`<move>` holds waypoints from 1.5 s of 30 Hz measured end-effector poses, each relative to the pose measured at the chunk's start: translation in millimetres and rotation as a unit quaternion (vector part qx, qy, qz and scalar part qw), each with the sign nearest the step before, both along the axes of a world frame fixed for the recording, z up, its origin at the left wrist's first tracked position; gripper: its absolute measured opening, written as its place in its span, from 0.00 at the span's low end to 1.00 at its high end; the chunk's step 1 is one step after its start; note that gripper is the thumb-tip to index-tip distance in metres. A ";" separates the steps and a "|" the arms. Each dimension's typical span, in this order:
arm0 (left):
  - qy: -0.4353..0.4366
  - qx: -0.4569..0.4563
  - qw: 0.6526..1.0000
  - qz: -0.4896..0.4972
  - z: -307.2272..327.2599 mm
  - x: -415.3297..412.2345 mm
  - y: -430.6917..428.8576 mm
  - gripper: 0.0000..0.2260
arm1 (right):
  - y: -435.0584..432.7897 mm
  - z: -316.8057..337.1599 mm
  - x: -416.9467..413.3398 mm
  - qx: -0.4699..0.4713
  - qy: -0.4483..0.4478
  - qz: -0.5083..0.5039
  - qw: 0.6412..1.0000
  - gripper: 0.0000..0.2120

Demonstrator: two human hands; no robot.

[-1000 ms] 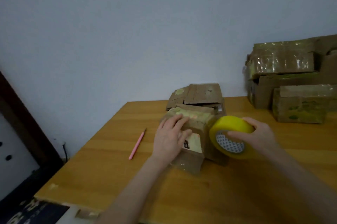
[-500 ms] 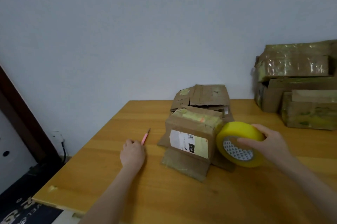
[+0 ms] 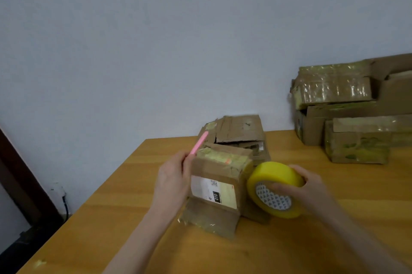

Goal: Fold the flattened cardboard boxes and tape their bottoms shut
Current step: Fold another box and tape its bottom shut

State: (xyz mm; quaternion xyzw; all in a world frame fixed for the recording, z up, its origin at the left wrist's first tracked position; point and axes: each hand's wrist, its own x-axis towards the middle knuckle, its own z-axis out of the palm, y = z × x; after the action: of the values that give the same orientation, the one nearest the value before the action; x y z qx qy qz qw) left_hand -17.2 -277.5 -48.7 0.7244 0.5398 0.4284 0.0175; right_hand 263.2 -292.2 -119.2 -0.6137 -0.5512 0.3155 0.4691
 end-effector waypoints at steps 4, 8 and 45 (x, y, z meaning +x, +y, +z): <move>0.080 -0.023 0.996 -0.023 1.2 74.3 2.1 0.05 | -1.9 -2.8 3.2 -0.002 -0.003 -0.003 1.000 0.32; 0.188 -0.096 0.978 0.001 -18.3 108.2 16.6 0.08 | -6.3 0.7 5.0 -0.005 -0.019 -0.002 1.000 0.27; 0.109 -0.020 0.990 -0.091 -34.9 77.7 36.7 0.11 | -36.8 9.7 39.3 0.015 -0.023 0.046 0.999 0.20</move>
State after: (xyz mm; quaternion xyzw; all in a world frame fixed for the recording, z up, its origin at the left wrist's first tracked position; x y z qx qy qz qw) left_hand 60.4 -240.8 -83.6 0.8123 0.4786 0.3330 0.0120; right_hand 302.5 -329.1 -109.4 -0.5877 -0.5938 0.3142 0.4508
